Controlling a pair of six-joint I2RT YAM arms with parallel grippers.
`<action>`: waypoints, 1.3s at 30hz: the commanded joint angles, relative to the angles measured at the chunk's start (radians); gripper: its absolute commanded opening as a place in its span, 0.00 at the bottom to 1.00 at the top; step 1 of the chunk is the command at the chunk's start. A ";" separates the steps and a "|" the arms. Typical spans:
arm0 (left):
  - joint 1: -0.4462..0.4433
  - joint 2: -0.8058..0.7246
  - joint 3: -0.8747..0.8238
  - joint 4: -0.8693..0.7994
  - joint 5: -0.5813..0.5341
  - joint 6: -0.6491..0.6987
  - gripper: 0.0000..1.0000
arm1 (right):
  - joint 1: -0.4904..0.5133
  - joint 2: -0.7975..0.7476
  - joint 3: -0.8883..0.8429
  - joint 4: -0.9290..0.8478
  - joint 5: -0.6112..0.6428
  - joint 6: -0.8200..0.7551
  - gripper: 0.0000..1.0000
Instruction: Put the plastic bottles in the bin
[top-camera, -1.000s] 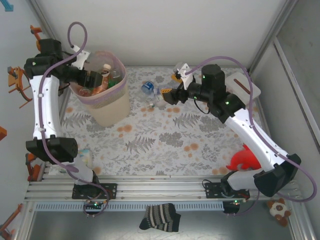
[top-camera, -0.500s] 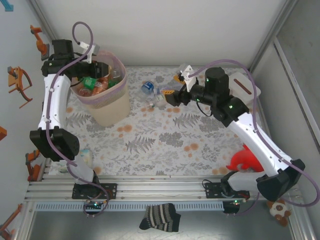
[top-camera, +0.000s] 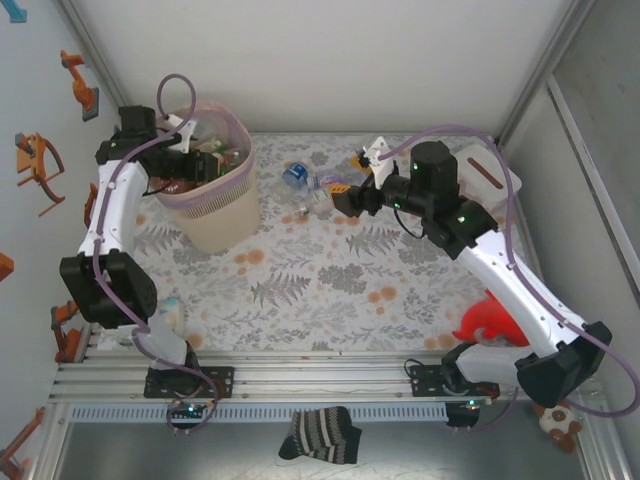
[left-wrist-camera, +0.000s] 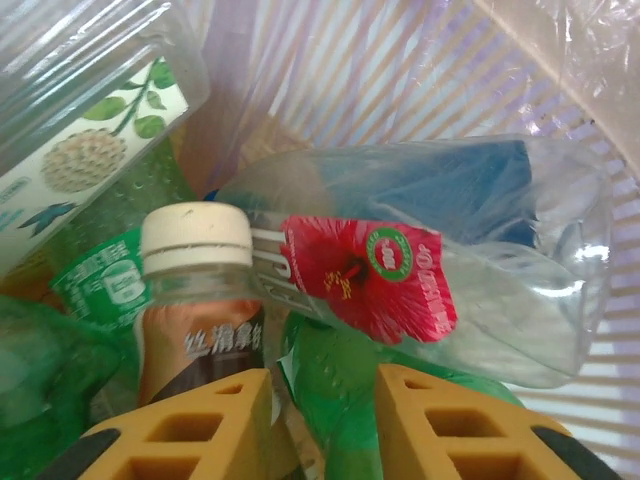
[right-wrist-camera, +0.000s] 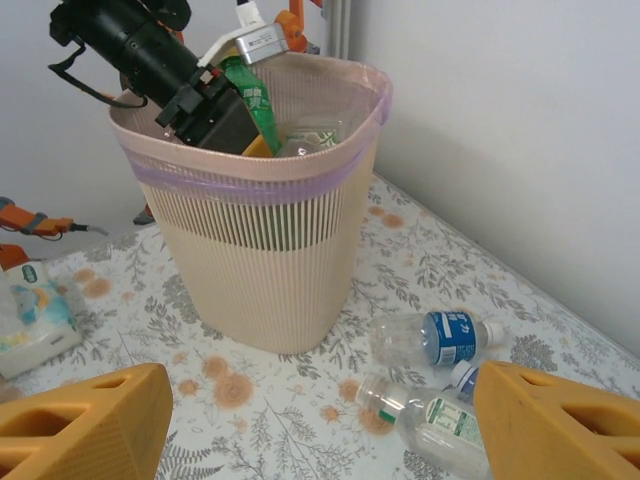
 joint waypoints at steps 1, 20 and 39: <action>0.017 -0.071 0.013 0.032 0.059 -0.034 0.38 | 0.005 0.012 0.022 0.032 0.025 0.022 0.78; 0.027 -0.063 0.047 0.126 -0.422 -0.084 0.33 | 0.005 0.032 0.035 0.042 0.026 0.034 0.77; 0.044 -0.077 0.078 0.136 -0.175 -0.183 0.33 | 0.001 0.141 0.113 -0.052 0.250 0.151 0.77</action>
